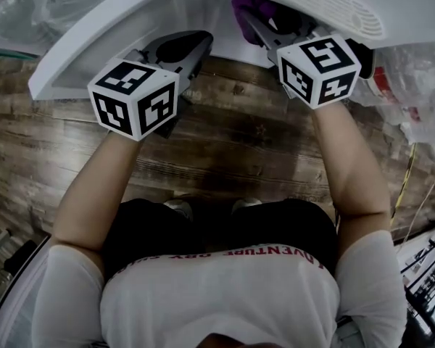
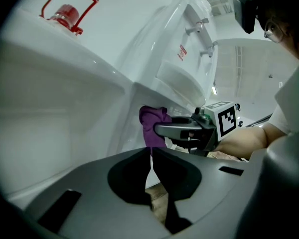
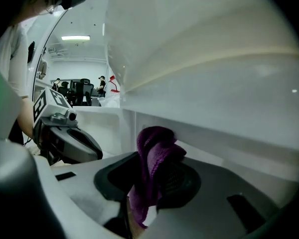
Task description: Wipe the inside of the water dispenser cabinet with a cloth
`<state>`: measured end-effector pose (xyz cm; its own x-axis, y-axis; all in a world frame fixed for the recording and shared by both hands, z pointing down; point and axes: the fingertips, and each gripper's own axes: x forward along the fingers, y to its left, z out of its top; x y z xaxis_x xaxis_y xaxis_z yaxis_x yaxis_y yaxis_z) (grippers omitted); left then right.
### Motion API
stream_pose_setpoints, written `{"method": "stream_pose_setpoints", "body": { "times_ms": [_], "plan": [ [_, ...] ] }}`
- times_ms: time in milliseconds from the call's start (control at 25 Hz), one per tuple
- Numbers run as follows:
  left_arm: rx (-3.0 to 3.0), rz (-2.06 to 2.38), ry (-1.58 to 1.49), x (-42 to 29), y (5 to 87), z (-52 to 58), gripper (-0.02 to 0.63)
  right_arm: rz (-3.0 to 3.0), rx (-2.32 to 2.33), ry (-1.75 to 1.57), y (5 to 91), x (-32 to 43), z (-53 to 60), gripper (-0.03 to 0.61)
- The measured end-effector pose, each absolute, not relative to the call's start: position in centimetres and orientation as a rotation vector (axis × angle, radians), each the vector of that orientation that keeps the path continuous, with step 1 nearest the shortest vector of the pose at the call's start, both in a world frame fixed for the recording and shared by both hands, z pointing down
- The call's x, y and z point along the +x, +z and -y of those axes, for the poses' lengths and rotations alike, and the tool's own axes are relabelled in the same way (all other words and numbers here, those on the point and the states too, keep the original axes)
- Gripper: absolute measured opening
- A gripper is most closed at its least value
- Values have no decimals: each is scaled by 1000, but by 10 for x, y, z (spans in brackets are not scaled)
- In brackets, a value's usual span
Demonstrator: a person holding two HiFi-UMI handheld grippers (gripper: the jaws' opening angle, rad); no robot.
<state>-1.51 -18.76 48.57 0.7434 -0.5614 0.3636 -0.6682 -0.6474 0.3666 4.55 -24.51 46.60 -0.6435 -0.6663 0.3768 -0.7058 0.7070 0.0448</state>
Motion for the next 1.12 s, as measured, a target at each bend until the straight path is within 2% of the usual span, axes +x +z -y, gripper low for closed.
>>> {"method": "stream_pose_setpoints", "body": {
  "times_ms": [320, 1120],
  "plan": [
    [2462, 970, 268, -22, 478, 192, 35, 2605, 1085, 286, 464, 28, 256, 110],
    [2454, 998, 263, -25, 480, 192, 35, 2645, 1295, 299, 472, 20, 266, 110]
  ]
}}
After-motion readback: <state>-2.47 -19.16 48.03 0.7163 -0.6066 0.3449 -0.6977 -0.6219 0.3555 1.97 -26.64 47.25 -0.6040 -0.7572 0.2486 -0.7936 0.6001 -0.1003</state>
